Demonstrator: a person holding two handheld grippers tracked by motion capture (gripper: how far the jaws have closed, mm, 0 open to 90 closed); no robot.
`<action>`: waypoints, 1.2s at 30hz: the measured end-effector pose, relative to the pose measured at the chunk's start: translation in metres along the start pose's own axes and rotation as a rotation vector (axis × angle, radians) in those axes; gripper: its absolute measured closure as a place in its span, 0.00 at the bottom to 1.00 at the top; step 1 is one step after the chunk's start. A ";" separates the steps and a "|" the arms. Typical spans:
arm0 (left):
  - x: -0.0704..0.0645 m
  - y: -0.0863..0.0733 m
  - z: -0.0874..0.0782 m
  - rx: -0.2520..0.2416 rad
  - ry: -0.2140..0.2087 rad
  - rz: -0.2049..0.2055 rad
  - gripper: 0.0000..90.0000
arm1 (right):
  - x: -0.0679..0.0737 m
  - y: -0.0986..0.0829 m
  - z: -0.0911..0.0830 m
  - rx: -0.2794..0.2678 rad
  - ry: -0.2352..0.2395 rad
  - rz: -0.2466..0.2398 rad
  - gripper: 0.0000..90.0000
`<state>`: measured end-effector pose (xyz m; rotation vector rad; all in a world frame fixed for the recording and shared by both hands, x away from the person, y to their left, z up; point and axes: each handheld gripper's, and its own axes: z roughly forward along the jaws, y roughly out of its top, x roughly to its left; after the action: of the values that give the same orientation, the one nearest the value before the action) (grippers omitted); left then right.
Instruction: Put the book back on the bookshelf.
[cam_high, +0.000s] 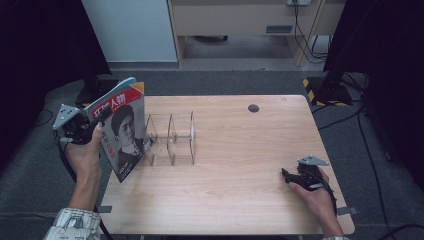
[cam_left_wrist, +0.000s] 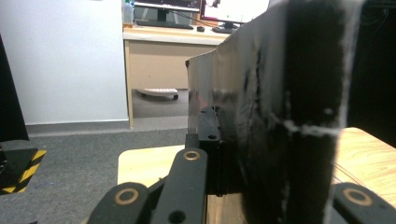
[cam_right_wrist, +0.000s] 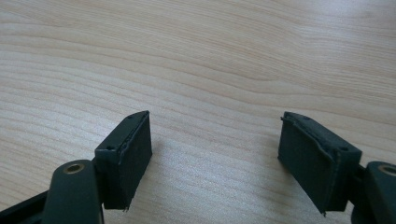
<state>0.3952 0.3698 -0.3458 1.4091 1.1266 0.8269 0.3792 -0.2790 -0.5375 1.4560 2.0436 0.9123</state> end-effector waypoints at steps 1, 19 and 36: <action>0.000 0.000 0.000 -0.006 -0.002 0.001 0.96 | 0.000 0.000 0.000 0.000 0.000 -0.001 0.29; 0.004 -0.014 -0.004 -0.093 -0.051 0.006 0.96 | 0.000 0.000 0.000 -0.002 0.001 -0.001 0.29; 0.009 -0.029 -0.005 -0.115 -0.047 -0.021 0.96 | 0.001 0.000 0.000 -0.003 0.005 0.001 0.29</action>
<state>0.3879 0.3787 -0.3744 1.3136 1.0397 0.8264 0.3785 -0.2776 -0.5375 1.4550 2.0440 0.9205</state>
